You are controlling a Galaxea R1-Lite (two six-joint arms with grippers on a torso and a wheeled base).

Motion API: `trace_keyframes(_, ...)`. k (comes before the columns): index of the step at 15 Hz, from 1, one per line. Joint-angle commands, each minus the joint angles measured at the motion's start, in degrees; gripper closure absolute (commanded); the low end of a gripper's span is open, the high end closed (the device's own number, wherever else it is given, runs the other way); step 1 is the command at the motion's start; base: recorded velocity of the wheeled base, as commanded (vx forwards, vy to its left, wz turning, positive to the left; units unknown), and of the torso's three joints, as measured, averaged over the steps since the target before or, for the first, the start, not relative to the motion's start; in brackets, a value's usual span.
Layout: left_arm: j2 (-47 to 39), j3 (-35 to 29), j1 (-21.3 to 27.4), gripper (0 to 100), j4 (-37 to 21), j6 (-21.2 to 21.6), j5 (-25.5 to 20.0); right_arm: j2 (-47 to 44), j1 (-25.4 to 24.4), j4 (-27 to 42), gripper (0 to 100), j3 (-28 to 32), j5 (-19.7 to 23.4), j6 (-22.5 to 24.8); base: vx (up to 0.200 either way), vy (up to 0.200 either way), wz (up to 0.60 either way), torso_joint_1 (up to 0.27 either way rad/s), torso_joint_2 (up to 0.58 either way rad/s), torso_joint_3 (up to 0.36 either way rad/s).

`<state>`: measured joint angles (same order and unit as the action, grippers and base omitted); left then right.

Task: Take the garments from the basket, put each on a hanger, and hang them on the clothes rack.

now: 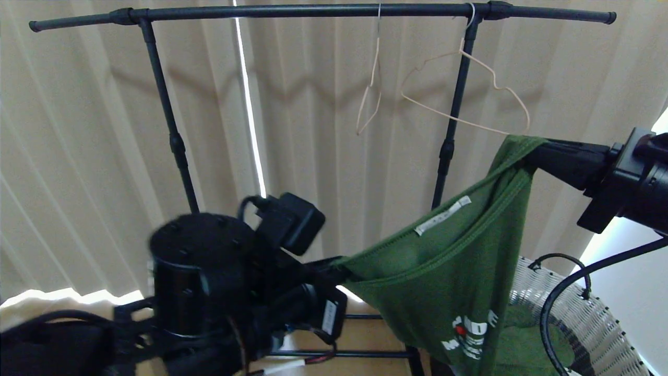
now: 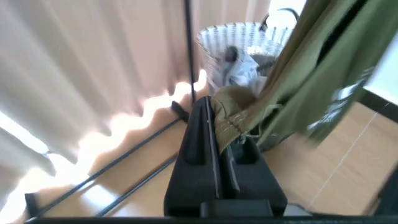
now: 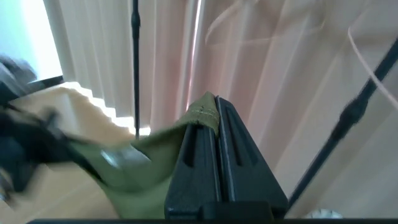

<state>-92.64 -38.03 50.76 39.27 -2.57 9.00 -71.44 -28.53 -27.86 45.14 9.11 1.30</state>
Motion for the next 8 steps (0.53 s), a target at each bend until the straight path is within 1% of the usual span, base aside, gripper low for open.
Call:
trace_keyframes(1, 19.4, -10.2, -9.4, 100, -16.8, 1.2, -7.5, -0.5, 0.3, 0.1, 100, 4.3, -0.1, -0.1, 0.0, 0.0, 0.0, 0.0, 0.0, 0.0)
trace_keyframes(3, 20.0, -18.4, -11.5, 100, -22.9, 1.2, -9.0, -0.5, 0.5, 0.7, 100, 7.3, -0.1, -0.1, 0.0, 0.0, 0.0, 0.0, 0.0, 0.0)
trace_keyframes(4, 19.0, -25.9, -12.4, 100, -28.2, 2.0, -9.0, -1.7, 1.5, 1.0, 100, 8.5, -0.2, -0.1, 0.0, 0.0, 0.0, 0.0, 0.0, 0.0)
trace_keyframes(5, 16.9, -28.9, -12.4, 100, -30.7, 3.0, -9.0, -3.1, 2.8, 0.4, 100, 8.4, -0.2, -0.1, 0.0, 0.0, 0.0, 0.0, 0.0, 0.0)
trace_keyframes(6, 15.7, -30.0, -12.4, 100, -31.1, 3.5, -9.0, -3.9, 3.3, 0.3, 100, 8.2, -0.2, -0.1, 0.0, 0.0, 0.0, 0.0, 0.0, 0.0)
trace_keyframes(7, 13.6, -31.1, -12.5, 100, -31.2, 4.9, -8.7, -5.2, 4.3, 0.2, 100, 7.9, -0.2, -0.3, 0.0, 0.0, 0.0, 0.0, 0.0, 0.0)
trace_keyframes(8, 12.4, -31.1, -13.6, 100, -31.4, 7.2, -8.5, -6.3, 5.1, 0.0, 100, 7.4, -0.1, -0.9, 0.0, 0.0, 0.0, 0.0, 0.0, 0.0)
